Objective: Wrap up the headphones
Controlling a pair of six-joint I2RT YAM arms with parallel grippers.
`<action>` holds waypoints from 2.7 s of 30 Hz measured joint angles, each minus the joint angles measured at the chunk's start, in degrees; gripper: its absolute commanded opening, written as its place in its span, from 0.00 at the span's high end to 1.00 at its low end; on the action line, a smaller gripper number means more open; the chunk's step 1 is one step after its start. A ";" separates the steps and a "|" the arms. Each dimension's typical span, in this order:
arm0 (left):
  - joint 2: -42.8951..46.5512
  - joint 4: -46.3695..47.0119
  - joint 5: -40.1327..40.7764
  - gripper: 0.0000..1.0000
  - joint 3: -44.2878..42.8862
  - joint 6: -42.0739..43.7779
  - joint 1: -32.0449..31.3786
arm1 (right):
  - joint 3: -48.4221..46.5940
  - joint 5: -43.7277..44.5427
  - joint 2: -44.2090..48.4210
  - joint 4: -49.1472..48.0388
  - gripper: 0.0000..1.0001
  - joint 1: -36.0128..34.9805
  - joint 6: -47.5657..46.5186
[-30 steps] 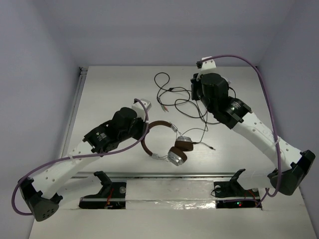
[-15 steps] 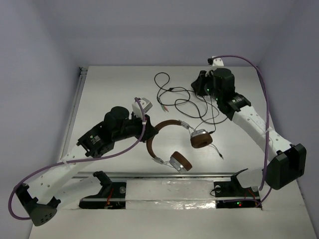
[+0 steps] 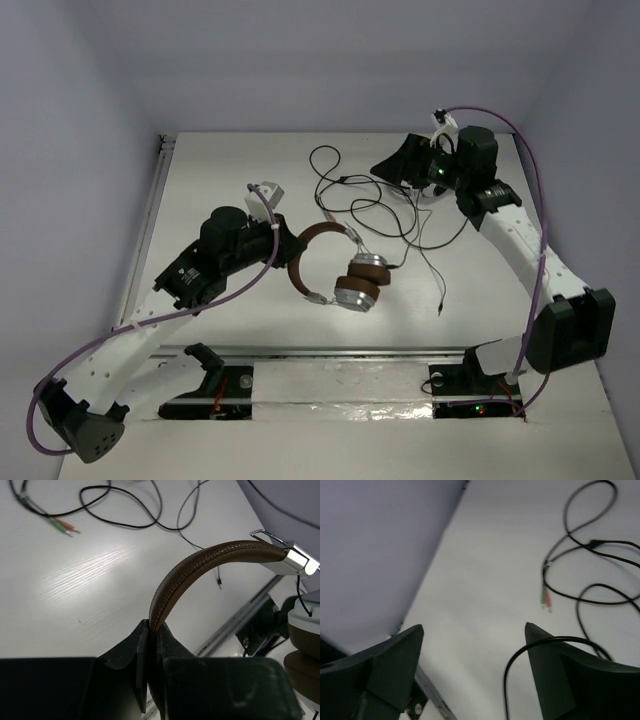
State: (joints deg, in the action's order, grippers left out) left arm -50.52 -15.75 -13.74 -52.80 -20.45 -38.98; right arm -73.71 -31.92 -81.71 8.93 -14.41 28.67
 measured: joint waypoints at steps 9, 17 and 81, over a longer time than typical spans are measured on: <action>-4.79 1.88 -4.44 1.00 2.62 -2.25 14.95 | 8.00 -4.72 15.76 -1.27 0.15 -0.66 3.87; -4.61 2.64 -8.83 1.00 1.75 -2.84 22.58 | 14.16 0.94 22.36 0.98 0.58 -0.63 2.67; -16.74 5.14 -25.73 1.00 -26.86 -18.38 30.47 | 49.29 7.02 27.41 -31.23 0.15 -10.84 2.97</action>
State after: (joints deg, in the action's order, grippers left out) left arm -67.26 -10.61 -39.46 -79.66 -38.83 -8.51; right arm -24.43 -24.91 -54.30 -22.31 -25.26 31.64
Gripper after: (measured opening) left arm 0.036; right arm 0.869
